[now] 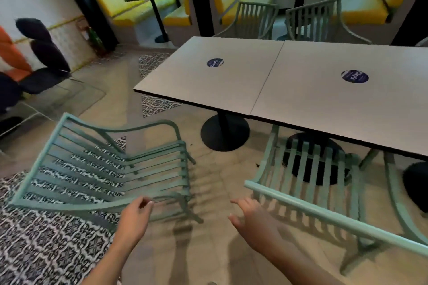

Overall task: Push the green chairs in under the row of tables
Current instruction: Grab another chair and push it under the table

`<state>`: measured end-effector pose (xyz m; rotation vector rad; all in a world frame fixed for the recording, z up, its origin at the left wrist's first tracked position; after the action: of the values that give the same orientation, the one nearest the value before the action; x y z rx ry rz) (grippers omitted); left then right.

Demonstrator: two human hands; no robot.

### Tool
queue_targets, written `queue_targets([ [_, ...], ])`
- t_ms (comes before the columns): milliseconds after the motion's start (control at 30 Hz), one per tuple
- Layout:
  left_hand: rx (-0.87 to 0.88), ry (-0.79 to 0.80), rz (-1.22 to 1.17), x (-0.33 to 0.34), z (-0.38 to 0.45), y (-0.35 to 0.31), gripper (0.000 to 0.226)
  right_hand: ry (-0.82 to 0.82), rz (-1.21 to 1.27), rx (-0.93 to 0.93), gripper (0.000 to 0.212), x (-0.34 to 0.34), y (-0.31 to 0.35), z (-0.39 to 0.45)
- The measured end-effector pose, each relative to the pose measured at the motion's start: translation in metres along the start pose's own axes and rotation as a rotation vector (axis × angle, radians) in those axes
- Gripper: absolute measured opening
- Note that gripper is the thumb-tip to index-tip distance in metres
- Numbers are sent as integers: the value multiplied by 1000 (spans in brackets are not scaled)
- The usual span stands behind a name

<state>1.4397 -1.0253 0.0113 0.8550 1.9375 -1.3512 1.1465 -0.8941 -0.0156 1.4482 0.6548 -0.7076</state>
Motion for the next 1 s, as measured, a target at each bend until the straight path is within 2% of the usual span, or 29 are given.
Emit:
queue_targets([
  [233,-152,-129,-180,-111,50,96,22,108,61,-107,44,84,115,93],
  [400,-262,-167,-416,-197,94,168,17,113,334,-15,35,159,213,175],
  [533,-346,-232,-550,-279,129,238,13,145,452,62,34,224,297,224],
  [733,-394,-260,-479,-356,198,296,12,184,574,96,31,305,383,290],
  [1000,-377,-202,-329,-410,333,311,26,198,700,149,24,403,449,414],
])
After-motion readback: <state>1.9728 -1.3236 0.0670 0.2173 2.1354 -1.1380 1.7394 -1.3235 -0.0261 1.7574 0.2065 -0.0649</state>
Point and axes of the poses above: each hand's wrist, its own z-axis towards the middle knuckle, its own x-axis out of the palm, y = z × x, the point moved 7 cm from there along z, towards the middle knuckle, and after that the axes turned 12 degrees about -x, right-handed, at the moved point
